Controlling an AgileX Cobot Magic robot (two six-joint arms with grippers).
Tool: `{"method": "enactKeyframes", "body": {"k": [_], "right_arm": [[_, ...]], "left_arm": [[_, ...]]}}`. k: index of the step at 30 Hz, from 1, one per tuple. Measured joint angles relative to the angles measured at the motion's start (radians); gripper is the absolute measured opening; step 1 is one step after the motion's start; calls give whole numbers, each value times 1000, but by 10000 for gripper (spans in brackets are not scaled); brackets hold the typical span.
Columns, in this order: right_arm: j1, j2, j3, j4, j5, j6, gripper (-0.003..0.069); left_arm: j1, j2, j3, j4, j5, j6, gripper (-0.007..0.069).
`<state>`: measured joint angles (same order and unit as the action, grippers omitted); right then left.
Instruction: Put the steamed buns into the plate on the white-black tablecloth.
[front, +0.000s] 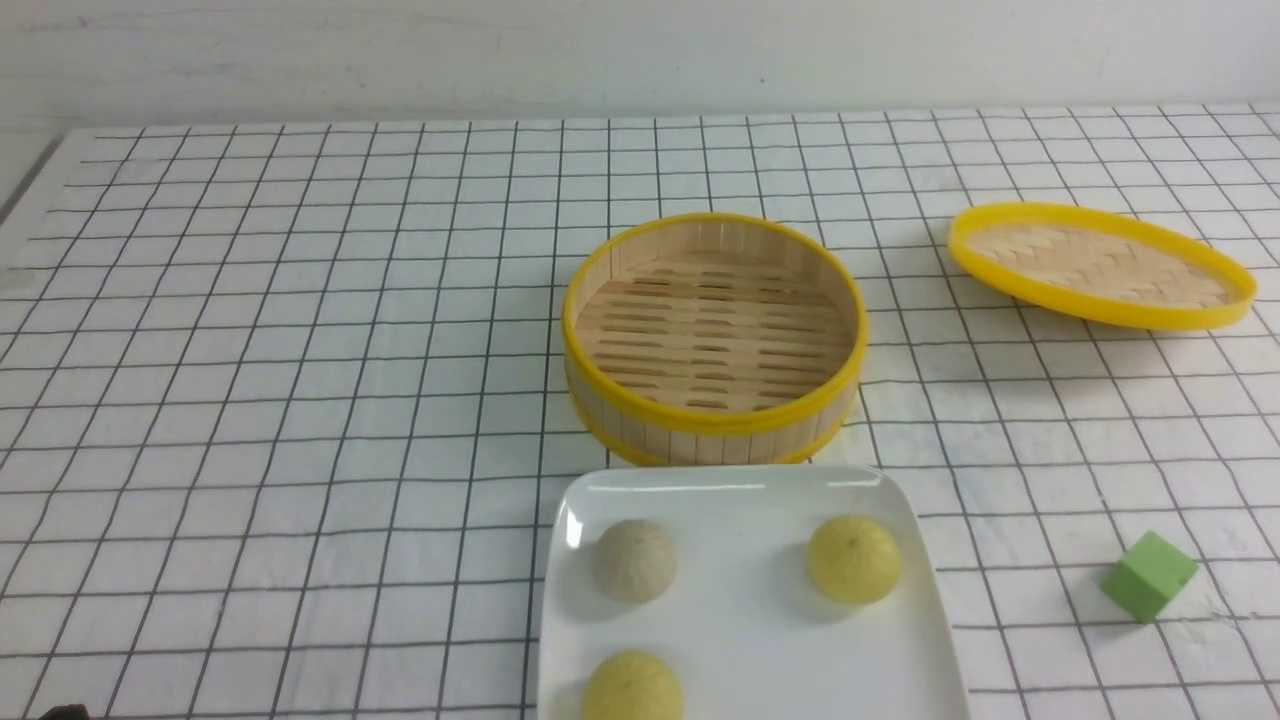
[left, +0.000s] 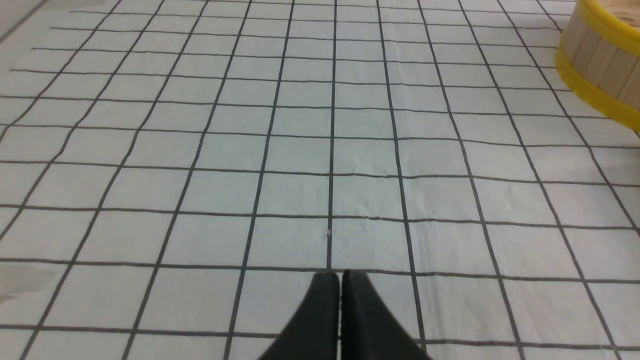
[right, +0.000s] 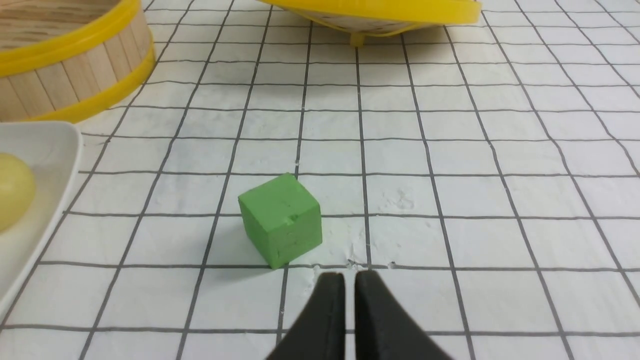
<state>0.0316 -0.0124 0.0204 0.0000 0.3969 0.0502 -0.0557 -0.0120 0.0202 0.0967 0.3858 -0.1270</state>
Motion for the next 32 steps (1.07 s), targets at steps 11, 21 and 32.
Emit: {"method": "enactKeyframes", "body": {"k": [11, 21, 32], "right_arm": [[0, 0, 0, 0, 0, 0, 71], [0, 0, 0, 0, 0, 0, 85], [0, 0, 0, 0, 0, 0, 99]], "left_arm": [[0, 0, 0, 0, 0, 0, 40], [0, 0, 0, 3, 0, 0, 54], [0, 0, 0, 4, 0, 0, 64]]}}
